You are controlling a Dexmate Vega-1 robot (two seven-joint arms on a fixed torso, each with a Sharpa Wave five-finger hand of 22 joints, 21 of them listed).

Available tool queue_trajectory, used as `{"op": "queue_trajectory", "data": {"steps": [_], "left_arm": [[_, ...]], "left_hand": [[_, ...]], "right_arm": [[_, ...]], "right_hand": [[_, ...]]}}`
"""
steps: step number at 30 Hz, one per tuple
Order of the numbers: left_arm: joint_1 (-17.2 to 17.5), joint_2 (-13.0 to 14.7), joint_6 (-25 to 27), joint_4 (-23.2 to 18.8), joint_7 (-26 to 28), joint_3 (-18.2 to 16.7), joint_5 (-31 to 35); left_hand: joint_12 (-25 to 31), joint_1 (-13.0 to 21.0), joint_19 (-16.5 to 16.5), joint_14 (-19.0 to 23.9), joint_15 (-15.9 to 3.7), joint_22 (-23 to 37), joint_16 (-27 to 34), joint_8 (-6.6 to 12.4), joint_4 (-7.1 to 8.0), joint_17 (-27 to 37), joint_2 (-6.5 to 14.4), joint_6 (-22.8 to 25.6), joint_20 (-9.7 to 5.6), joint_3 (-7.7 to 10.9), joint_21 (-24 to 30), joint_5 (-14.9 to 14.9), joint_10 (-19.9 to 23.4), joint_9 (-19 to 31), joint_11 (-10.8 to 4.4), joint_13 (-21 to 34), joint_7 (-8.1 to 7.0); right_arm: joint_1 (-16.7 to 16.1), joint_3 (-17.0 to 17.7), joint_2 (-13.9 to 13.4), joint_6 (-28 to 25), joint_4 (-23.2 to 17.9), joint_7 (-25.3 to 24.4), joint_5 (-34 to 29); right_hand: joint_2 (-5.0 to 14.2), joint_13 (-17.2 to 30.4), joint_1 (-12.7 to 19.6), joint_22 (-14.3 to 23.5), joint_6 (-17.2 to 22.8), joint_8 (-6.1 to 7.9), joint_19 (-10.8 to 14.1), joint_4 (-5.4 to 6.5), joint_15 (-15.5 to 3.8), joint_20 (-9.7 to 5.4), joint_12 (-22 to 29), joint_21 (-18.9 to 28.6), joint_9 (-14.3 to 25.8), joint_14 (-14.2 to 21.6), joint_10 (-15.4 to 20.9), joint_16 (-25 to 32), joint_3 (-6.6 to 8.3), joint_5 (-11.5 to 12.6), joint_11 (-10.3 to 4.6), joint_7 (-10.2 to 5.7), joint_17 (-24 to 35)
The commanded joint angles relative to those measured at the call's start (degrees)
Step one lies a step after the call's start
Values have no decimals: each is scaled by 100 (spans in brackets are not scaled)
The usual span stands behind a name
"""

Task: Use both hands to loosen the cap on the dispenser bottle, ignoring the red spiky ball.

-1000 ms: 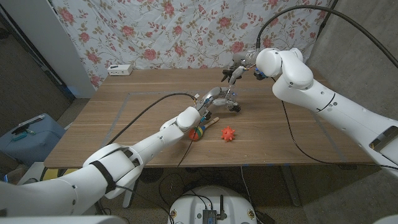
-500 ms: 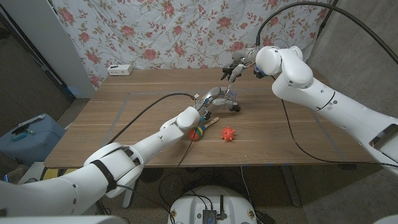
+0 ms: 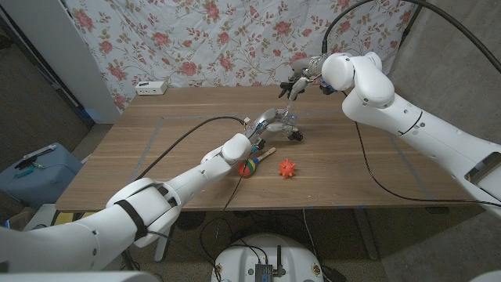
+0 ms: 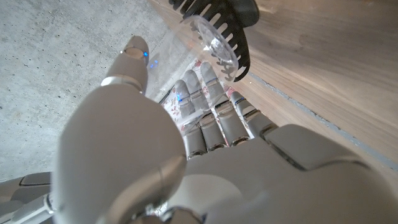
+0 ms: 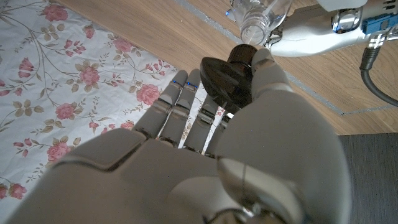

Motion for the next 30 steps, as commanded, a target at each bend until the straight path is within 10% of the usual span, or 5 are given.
{"op": "queue_trajectory", "data": {"steps": [1, 30], "left_arm": [[-25, 17, 19, -2, 40, -6, 14], [277, 401, 489, -768, 226, -91, 138]], "left_hand": [[8, -698, -27, 64, -266, 13, 50, 24, 332, 12, 1178, 428, -305, 367, -14, -32, 211, 7, -199, 2, 6], [6, -698, -27, 53, -279, 13, 54, 16, 324, 17, 1172, 446, -309, 368, -12, -35, 210, 7, -204, -3, -12]], "right_arm": [[76, 52, 14, 84, -31, 160, -61], [-69, 342, -104, 43, -383, 274, -261]], "right_hand": [[75, 21, 42, 8, 56, 27, 54, 16, -875, -44, 27, -5, 20, 48, 341, -24, -16, -13, -265, -6, 5], [86, 20, 50, 8, 104, 5, 58, 28, -877, 4, -11, -18, 21, 95, 397, -68, -50, -42, -265, -5, 3]]}}
